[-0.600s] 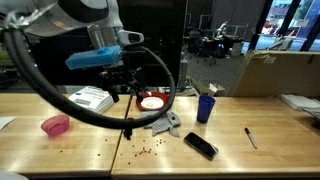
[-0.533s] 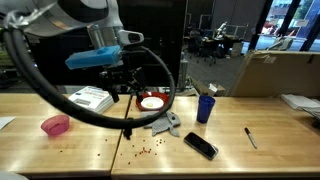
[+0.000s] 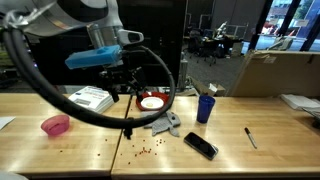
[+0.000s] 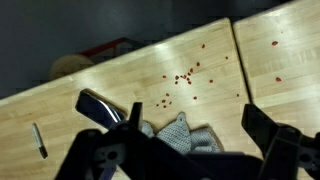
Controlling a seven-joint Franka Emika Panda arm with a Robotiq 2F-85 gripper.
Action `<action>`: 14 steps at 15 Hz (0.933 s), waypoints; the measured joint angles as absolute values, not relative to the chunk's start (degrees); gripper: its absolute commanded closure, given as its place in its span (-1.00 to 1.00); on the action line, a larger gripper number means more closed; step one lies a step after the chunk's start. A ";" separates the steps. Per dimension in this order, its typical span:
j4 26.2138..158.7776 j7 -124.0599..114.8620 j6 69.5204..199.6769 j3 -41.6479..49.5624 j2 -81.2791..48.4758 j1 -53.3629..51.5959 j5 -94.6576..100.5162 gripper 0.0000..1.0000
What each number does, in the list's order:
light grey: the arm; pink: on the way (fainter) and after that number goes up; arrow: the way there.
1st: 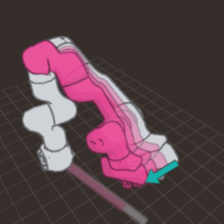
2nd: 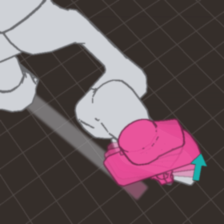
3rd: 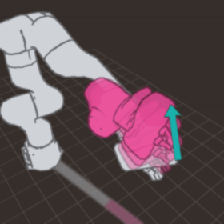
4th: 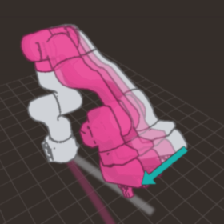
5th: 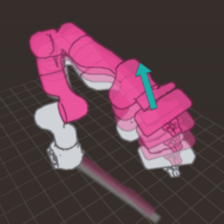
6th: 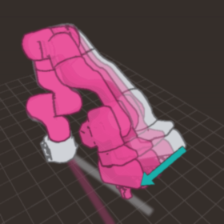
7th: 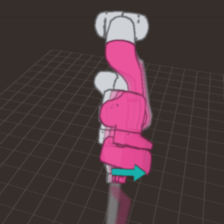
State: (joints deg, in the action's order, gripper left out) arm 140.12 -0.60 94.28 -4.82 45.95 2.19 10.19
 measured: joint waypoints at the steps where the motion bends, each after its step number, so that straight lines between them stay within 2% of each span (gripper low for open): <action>1: 140.25 -0.60 94.41 -4.82 45.95 1.81 10.34 -1.00; 10: 144.04 0.80 109.20 -5.85 42.89 -2.26 19.14 -1.00; 14: 144.01 0.66 109.72 -5.82 41.71 -2.25 19.15 -1.00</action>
State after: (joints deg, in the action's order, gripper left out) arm 144.01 0.66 109.72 -5.82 41.71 -2.25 19.15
